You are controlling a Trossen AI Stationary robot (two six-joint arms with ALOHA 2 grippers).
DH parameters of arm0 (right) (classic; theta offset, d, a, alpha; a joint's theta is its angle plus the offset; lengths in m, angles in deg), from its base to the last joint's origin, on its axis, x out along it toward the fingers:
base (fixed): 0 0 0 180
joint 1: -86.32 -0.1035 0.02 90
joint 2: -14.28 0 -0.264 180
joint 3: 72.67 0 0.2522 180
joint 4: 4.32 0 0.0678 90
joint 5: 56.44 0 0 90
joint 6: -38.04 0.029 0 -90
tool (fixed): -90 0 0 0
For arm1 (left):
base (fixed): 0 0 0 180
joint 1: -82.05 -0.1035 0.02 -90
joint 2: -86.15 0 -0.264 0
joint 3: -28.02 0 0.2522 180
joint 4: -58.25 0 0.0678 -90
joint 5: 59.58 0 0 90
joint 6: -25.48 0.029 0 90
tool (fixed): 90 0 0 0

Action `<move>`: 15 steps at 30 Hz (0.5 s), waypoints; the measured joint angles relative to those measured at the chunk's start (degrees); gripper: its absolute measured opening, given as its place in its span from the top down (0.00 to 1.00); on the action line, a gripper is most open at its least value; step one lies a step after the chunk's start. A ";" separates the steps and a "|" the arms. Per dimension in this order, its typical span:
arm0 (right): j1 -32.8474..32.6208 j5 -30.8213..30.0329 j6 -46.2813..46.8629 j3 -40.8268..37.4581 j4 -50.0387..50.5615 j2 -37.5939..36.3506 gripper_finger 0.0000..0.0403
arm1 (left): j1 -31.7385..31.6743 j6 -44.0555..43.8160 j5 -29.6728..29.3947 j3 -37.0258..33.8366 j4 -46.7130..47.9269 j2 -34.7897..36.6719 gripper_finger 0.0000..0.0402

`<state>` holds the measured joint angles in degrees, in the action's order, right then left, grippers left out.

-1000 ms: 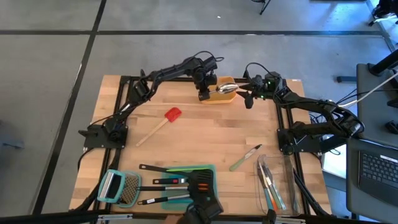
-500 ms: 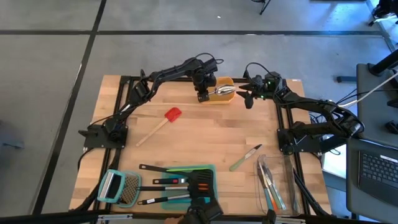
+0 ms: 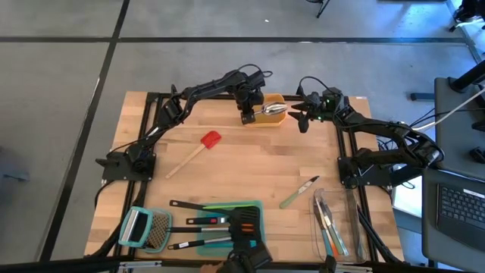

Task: Pick & Place Kitchen Items
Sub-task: Put the ice scoop into the yellow bin

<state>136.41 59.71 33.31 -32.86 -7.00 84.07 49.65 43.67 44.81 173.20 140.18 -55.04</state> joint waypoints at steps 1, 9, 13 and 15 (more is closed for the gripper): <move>0.00 0.00 -0.02 0.00 0.00 -0.02 0.55 | 0.00 0.15 -0.57 0.00 -0.31 0.00 0.83; 0.00 0.00 -0.02 0.00 -0.02 -0.01 0.55 | 0.11 1.97 -2.97 2.80 0.19 0.04 0.83; 0.00 0.00 -0.01 0.00 -0.02 0.00 0.55 | 0.20 3.24 -3.32 3.41 -0.49 1.40 0.83; 0.00 0.00 0.00 0.00 -0.02 0.00 0.55 | 0.23 3.66 -5.34 3.63 0.52 2.01 0.83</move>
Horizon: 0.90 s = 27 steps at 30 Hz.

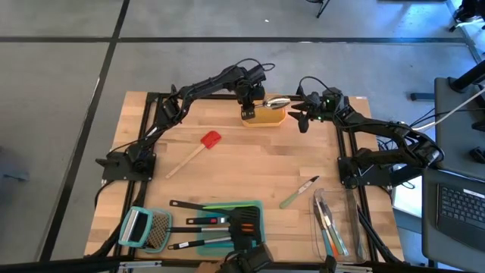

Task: Pick & Place Kitchen Items
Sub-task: Put the ice scoop into the yellow bin

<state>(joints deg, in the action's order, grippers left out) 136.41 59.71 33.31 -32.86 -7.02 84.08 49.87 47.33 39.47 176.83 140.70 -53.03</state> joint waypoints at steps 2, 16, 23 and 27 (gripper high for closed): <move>0.00 0.00 0.00 0.00 0.00 0.00 0.55 | 0.02 0.66 -1.88 -0.04 2.53 0.31 0.83; -0.21 0.15 0.90 0.02 -0.48 -0.02 0.55 | -0.07 1.42 -5.09 -0.09 9.41 0.41 0.83; -0.76 0.13 0.89 0.33 -0.11 0.00 0.55 | -0.09 1.92 -6.13 -0.09 10.06 0.37 0.83; -1.10 -0.06 0.90 0.72 0.52 0.00 0.55 | -0.02 1.92 -7.04 -0.09 11.32 0.37 0.83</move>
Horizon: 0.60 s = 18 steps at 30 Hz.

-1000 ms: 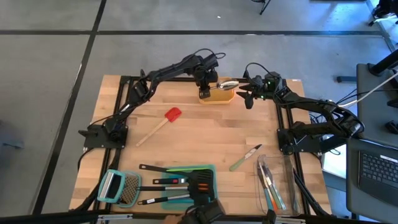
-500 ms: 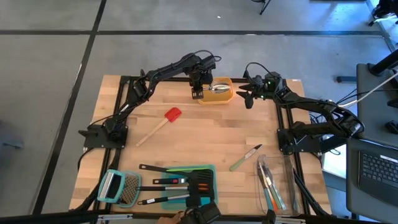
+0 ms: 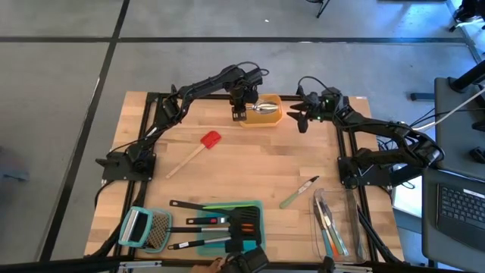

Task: Pick & Place Kitchen Items
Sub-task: Put the ice scoop into the yellow bin

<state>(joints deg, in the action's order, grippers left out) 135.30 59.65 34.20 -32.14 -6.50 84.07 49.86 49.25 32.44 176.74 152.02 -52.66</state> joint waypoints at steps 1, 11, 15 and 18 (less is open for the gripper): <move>-0.22 0.01 0.00 0.00 -0.03 -0.02 0.55 | 0.06 -0.04 -0.04 0.00 0.26 -0.02 0.83; -4.33 -1.04 0.25 1.72 0.90 0.00 0.55 | 0.40 0.08 0.42 0.00 1.23 -0.11 0.83; -5.77 -1.08 0.48 2.81 2.13 0.00 0.55 | 0.38 0.48 1.42 0.00 1.25 -0.11 0.83; -6.83 -3.46 0.59 3.02 2.44 0.00 0.55 | 0.49 0.55 1.57 0.00 1.37 -0.13 0.83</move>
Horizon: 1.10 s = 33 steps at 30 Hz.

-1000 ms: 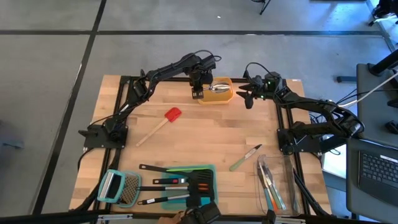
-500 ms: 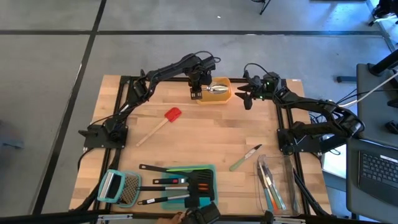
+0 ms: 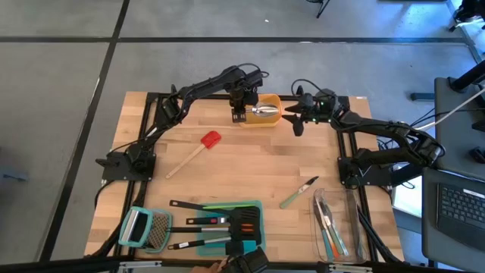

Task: Pick & Place Kitchen Items
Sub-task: Put the ice scoop into the yellow bin

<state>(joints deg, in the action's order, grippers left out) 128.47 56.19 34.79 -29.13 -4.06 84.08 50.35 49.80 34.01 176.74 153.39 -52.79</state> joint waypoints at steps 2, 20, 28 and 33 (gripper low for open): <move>-0.57 -2.26 0.01 0.00 -0.01 0.08 0.55 | 0.04 0.01 0.00 0.00 0.14 0.00 0.83; -8.94 -12.17 -7.37 5.04 -1.15 0.81 0.55 | 0.11 -0.04 0.85 0.00 1.37 -0.02 0.83; -14.81 -23.42 -21.21 15.33 17.44 5.54 0.55 | 0.07 -0.09 1.55 0.00 2.69 -0.04 0.83; -15.54 -24.14 -20.19 19.04 17.78 11.40 0.54 | 0.07 -0.09 1.55 0.00 3.21 -0.04 0.83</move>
<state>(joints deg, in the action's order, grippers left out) 112.93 32.05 14.60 -10.09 13.72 95.48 50.41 49.71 35.56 176.74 156.60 -52.83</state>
